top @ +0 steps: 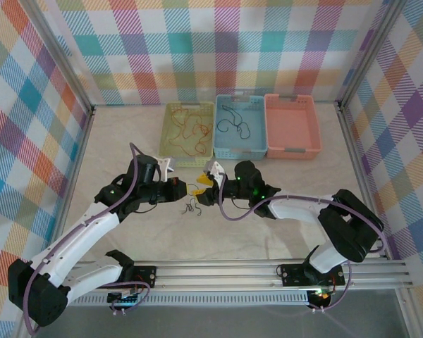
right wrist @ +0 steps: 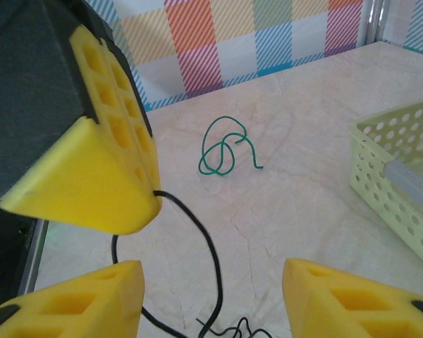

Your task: Untangle the cables

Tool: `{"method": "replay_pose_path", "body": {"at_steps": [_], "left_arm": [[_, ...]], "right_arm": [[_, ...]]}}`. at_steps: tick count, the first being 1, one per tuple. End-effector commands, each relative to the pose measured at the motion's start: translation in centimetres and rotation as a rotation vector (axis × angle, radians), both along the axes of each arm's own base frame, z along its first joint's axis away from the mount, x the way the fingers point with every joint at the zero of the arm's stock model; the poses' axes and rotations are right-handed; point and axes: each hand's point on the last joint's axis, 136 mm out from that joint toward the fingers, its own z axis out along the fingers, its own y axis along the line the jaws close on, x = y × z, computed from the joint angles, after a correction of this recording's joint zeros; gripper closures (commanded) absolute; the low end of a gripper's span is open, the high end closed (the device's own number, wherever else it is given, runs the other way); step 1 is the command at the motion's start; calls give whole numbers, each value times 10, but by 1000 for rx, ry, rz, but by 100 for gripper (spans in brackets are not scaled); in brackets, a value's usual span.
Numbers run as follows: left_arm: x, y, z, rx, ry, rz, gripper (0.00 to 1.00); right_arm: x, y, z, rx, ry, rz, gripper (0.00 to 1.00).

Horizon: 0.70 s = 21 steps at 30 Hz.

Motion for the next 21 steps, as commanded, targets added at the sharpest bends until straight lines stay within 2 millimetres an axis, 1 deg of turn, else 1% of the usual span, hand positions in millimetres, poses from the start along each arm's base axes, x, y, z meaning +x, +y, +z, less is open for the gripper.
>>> {"method": "replay_pose_path", "body": {"at_steps": [1,6,9,15,19,21], "left_arm": [[-7,-5,13,-15,-17,-43,100],[-17,-12,22,-42,-13,-92,100],[-24,-15,32,-68,-18,-119,100],[-41,-22,60,-137,-37,-184,100],[-52,-23,73,-159,-35,-218,100],[-58,-23,82,-174,-46,-236,100]], "right_arm": [[7,10,16,30,-62,-6,47],[23,14,12,22,-56,-84,55],[33,17,9,14,-54,-129,58],[53,16,11,43,-64,-234,65],[57,20,12,59,-47,-241,66],[63,19,11,56,-47,-271,68]]}}
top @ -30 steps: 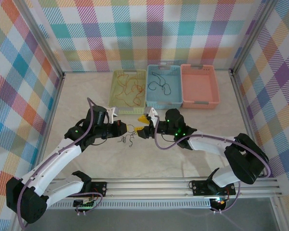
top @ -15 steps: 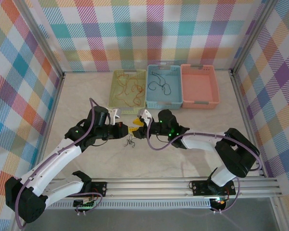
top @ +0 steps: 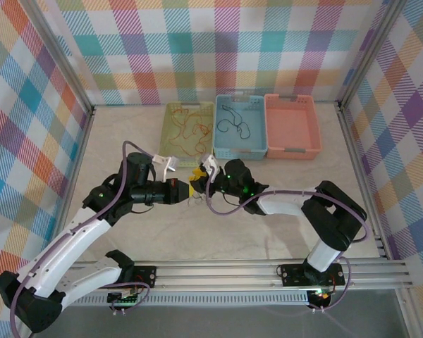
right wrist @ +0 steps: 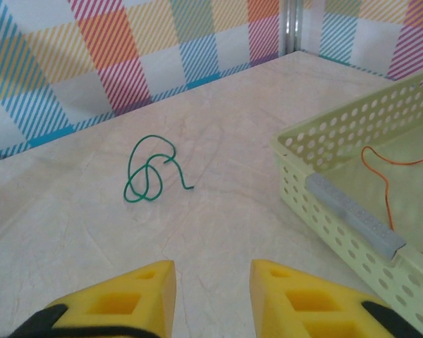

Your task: Untangle the cables

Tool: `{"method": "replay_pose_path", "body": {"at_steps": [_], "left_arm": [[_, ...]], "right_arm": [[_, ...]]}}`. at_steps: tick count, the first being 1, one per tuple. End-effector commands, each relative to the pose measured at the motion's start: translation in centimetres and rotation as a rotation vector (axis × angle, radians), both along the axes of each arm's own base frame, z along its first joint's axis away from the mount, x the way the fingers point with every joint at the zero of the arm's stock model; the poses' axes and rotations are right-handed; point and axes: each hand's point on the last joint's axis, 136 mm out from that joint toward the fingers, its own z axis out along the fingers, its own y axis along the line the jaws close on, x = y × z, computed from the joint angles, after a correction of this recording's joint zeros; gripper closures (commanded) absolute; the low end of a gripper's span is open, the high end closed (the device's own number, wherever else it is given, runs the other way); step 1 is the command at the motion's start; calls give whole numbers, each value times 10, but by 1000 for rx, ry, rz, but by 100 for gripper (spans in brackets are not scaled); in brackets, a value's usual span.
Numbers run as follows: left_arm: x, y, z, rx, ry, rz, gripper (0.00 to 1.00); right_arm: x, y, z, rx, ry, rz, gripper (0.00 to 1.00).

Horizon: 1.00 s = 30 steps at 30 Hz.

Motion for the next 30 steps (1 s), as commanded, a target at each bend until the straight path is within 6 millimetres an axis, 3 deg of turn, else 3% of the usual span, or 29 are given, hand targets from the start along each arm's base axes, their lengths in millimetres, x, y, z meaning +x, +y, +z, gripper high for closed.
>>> {"method": "replay_pose_path", "body": {"at_steps": [1,9,16,27,30], "left_arm": [[-22,-2,26,-51,-15,-74,100],[-51,7,65,-116,-70,-132,100],[-76,23,95,-143,-132,-150,100],[-120,60,160,-187,-302,-131,100],[-128,69,169,-193,-338,-116,100]], "right_arm": [[15,3,17,53,-29,-71,70],[44,-20,6,31,-2,-210,83],[72,-54,-13,64,105,-326,92],[100,-100,-39,75,250,-469,94],[103,-106,-41,79,267,-492,94]]}}
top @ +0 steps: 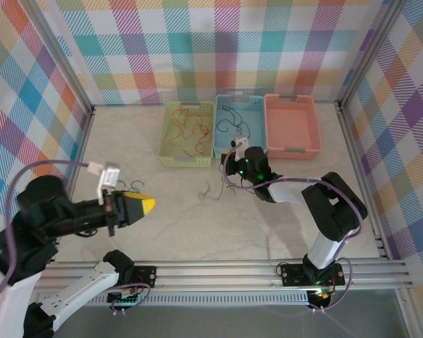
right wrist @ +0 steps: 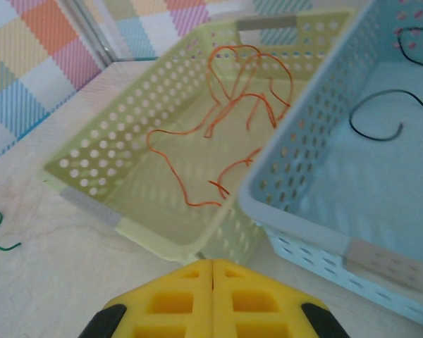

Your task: Untangle the cables

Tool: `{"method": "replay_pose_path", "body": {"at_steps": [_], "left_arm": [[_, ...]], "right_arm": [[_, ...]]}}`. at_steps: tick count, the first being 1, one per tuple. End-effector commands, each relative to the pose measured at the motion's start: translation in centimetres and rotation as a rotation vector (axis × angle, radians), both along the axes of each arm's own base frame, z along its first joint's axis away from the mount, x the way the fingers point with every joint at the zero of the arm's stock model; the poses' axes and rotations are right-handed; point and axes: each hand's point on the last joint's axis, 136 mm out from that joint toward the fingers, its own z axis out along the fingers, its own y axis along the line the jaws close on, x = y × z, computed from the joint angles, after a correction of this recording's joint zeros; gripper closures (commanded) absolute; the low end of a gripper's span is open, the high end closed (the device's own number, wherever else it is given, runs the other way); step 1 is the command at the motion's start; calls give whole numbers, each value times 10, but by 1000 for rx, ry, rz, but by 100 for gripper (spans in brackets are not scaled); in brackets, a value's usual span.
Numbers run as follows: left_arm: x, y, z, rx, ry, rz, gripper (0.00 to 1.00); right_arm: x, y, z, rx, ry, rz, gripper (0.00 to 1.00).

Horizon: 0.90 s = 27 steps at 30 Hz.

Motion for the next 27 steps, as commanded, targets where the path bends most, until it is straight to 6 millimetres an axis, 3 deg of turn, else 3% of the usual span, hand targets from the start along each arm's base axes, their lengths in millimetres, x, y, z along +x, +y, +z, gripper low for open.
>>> {"method": "replay_pose_path", "body": {"at_steps": [1,5,9,14,18,23,27], "left_arm": [[-9,6,-5,29,8,-8,100],[3,6,-20,58,37,41,100],[34,-7,-61,95,128,91,100],[85,-38,-123,128,227,131,61],[127,-58,-156,163,211,174,42],[164,-89,-180,206,127,159,33],[178,-111,-191,231,61,134,32]], "right_arm": [[-1,-4,-7,23,47,-26,94],[-4,1,-3,37,36,9,95],[-16,12,11,77,-4,107,95],[-34,23,32,123,-15,217,95],[-50,27,49,156,-22,290,95],[-62,26,67,187,-44,332,95],[-67,27,75,206,-48,354,95]]}}
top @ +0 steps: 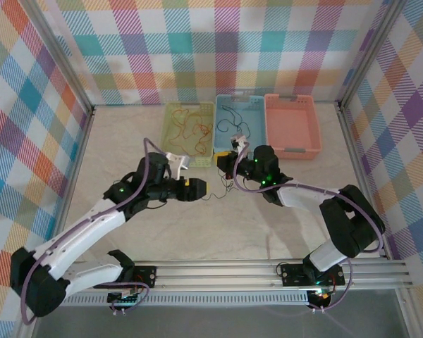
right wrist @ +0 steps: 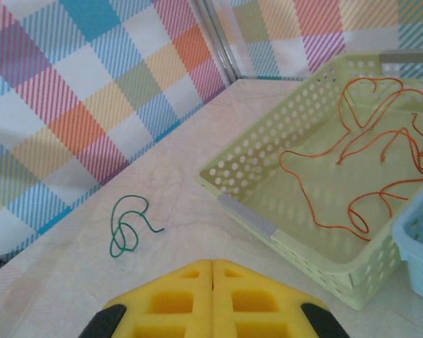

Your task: Untangle the cables

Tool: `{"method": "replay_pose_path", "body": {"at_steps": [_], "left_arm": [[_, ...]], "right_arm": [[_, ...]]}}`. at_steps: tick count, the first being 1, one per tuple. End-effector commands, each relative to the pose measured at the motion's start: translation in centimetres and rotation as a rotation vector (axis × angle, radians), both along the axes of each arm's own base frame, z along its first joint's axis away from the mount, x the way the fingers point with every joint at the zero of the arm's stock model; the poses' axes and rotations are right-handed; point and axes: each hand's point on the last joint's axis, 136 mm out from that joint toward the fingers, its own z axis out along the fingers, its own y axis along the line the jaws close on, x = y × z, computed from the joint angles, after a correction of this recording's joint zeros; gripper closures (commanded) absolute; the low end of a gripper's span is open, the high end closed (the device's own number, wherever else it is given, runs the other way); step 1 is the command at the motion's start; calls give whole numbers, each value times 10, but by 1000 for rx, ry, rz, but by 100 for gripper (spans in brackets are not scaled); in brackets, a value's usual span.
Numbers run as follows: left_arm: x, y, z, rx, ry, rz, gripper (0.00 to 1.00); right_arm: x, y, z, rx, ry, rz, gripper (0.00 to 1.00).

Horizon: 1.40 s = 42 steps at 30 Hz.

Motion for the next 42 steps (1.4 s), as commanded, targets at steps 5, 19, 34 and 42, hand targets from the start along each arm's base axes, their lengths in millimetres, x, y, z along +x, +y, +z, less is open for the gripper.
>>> {"method": "replay_pose_path", "body": {"at_steps": [5,19,34,42], "left_arm": [[30,-32,2,76,-255,-65,31],[37,-58,0,18,-408,-88,32],[48,-73,-7,1,-411,-45,48],[51,-64,4,-8,-432,7,87]], "right_arm": [[-20,4,20,72,6,86,95],[-29,2,43,136,31,101,94],[-30,2,42,135,35,106,95],[-30,0,39,112,23,99,95]]}}
